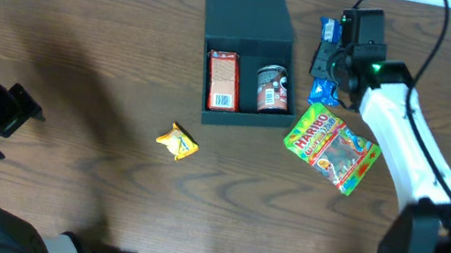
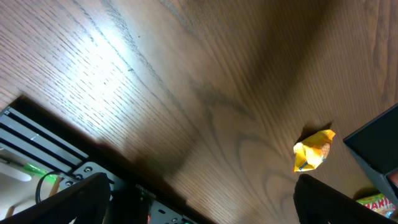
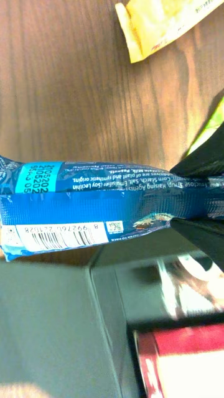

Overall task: Pack container
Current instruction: 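Carry the blue packet over the box and lower it in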

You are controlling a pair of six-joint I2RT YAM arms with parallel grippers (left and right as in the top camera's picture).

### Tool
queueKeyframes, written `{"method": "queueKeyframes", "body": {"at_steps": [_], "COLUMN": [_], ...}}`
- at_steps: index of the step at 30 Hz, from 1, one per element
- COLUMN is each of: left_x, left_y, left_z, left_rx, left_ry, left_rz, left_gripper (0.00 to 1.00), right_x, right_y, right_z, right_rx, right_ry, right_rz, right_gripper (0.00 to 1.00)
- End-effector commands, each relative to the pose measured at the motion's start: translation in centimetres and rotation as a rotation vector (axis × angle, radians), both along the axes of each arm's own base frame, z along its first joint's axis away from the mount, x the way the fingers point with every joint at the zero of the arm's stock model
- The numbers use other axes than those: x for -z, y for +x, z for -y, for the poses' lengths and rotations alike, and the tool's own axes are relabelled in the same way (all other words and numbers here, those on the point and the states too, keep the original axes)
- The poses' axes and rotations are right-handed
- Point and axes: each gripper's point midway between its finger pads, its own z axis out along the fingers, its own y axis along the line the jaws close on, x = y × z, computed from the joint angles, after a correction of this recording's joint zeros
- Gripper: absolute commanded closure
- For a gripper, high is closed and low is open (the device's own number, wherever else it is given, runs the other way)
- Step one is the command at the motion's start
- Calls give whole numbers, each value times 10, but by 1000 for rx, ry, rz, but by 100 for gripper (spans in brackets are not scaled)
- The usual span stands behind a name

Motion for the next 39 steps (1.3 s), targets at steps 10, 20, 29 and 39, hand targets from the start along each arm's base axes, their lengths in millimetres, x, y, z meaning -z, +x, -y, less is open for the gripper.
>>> {"method": "queueKeyframes", "body": {"at_steps": [10, 20, 29, 39], "left_x": [-3, -3, -3, -3], "left_y": [0, 0, 0, 0], "left_z": [-2, -2, -2, -2], "left_rx": [-4, -4, -4, -4], "left_ry": [10, 11, 11, 10], "left_rz": [6, 7, 7, 7], "left_gripper": [5, 5, 5, 5], "right_x": [-28, 16, 46, 53], "right_y": [-48, -38, -47, -66], "right_z": [-86, -96, -111, -138], "right_rx": [-228, -227, -279, -358], "right_ry": [28, -21, 4, 41], "right_rz": [8, -24, -111, -157], "right_gripper": [79, 78, 65, 57]}}
